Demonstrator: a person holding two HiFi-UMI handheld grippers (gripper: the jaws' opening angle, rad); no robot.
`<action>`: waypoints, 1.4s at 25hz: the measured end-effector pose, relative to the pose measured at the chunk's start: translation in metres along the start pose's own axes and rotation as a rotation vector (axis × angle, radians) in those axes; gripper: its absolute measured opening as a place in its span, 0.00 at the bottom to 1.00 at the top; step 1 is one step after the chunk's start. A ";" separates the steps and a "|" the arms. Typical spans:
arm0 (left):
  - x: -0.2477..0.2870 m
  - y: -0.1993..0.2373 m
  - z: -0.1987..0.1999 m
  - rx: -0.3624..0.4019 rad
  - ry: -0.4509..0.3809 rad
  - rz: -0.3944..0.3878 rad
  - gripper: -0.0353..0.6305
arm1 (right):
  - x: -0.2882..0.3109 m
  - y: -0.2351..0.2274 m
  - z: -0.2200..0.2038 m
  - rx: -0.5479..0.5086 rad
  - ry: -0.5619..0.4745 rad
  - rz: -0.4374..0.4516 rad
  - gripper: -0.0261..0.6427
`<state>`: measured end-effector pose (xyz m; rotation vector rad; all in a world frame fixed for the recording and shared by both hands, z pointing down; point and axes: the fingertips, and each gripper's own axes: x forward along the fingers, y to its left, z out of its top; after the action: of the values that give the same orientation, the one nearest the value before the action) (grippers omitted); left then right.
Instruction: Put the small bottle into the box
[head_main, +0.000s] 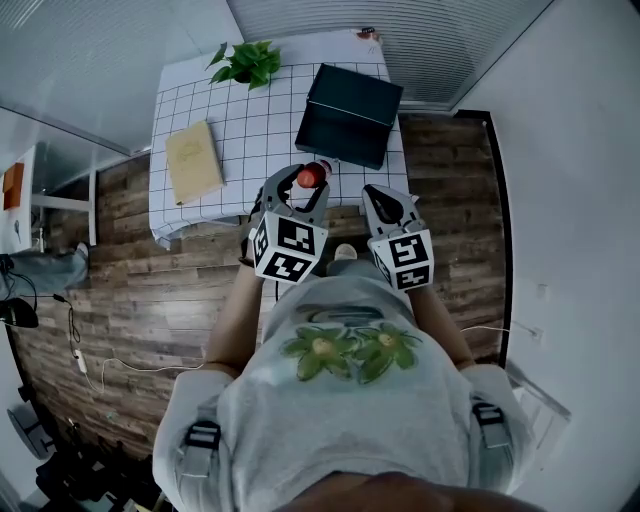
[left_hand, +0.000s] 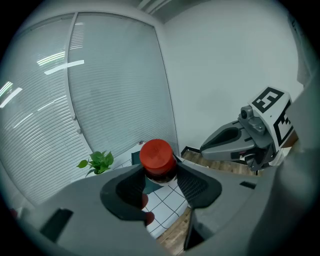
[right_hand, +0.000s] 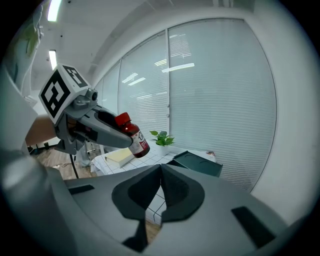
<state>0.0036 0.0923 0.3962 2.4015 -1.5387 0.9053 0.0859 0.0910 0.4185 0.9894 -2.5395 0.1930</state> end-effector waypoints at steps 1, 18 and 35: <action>0.004 0.001 0.002 -0.005 0.002 0.008 0.34 | 0.002 -0.004 0.001 -0.004 0.001 0.009 0.05; 0.045 0.006 0.003 -0.073 0.058 0.071 0.34 | 0.020 -0.037 -0.009 -0.011 0.017 0.101 0.05; 0.100 0.048 0.000 -0.080 0.123 -0.014 0.34 | 0.073 -0.072 0.012 0.006 0.063 0.075 0.05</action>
<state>-0.0089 -0.0080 0.4434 2.2545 -1.4830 0.9502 0.0818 -0.0102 0.4365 0.8766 -2.5220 0.2490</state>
